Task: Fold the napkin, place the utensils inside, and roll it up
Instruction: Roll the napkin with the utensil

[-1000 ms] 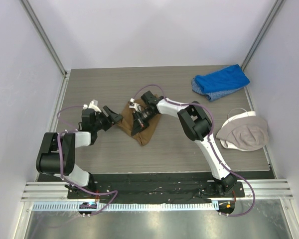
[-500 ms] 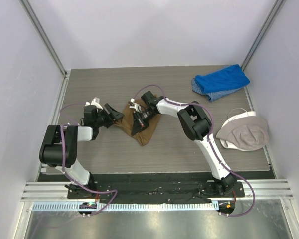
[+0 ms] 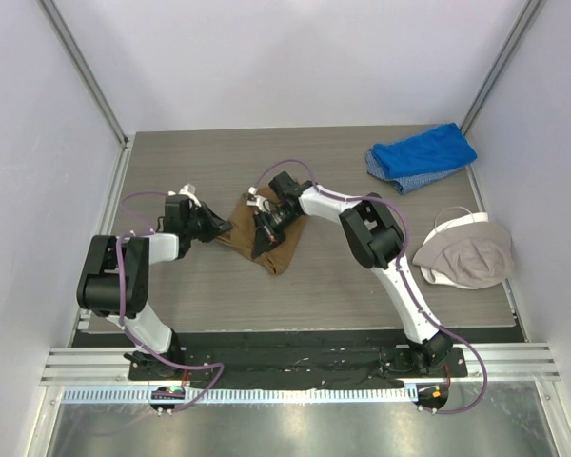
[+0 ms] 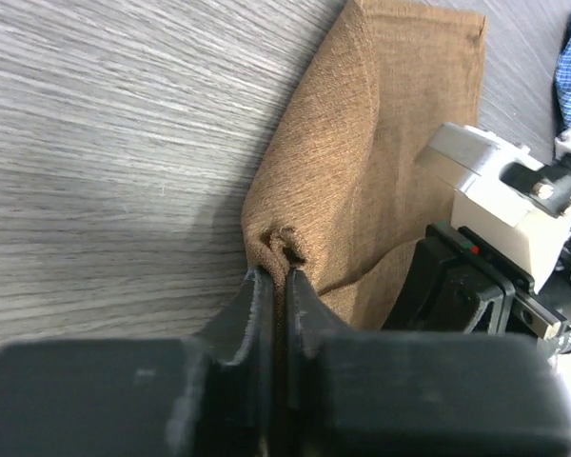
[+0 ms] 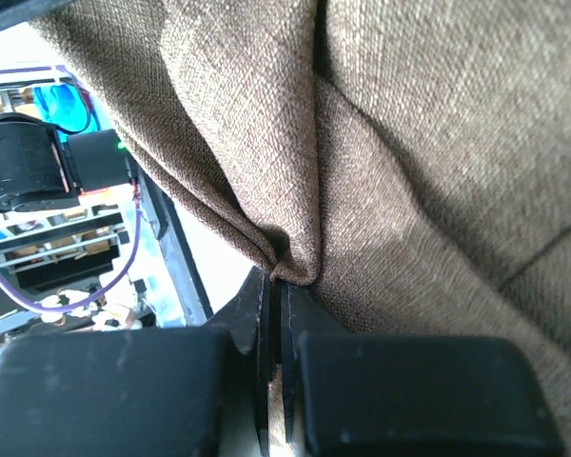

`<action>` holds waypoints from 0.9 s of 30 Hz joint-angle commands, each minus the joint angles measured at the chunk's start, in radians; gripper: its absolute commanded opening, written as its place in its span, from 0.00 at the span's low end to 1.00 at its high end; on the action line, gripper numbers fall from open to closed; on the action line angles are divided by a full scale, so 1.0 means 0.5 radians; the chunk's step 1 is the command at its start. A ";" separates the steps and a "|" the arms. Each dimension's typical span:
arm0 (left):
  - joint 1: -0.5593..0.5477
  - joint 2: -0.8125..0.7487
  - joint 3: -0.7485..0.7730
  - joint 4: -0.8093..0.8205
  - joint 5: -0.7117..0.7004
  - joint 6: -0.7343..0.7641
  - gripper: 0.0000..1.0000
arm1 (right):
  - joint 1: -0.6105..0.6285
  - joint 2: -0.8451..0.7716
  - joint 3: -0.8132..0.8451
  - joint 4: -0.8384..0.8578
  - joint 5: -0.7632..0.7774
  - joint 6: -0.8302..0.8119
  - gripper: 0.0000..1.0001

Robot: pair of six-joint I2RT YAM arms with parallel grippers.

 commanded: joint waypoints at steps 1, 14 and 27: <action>-0.016 -0.043 0.081 -0.356 -0.125 0.070 0.00 | -0.014 -0.080 -0.016 -0.054 0.441 -0.153 0.01; -0.016 -0.083 0.188 -0.909 -0.248 0.077 0.00 | 0.133 -0.718 -0.329 0.194 0.864 -0.484 0.57; -0.016 -0.071 0.188 -0.918 -0.236 0.080 0.00 | 0.449 -1.103 -1.121 1.302 1.647 -0.699 0.75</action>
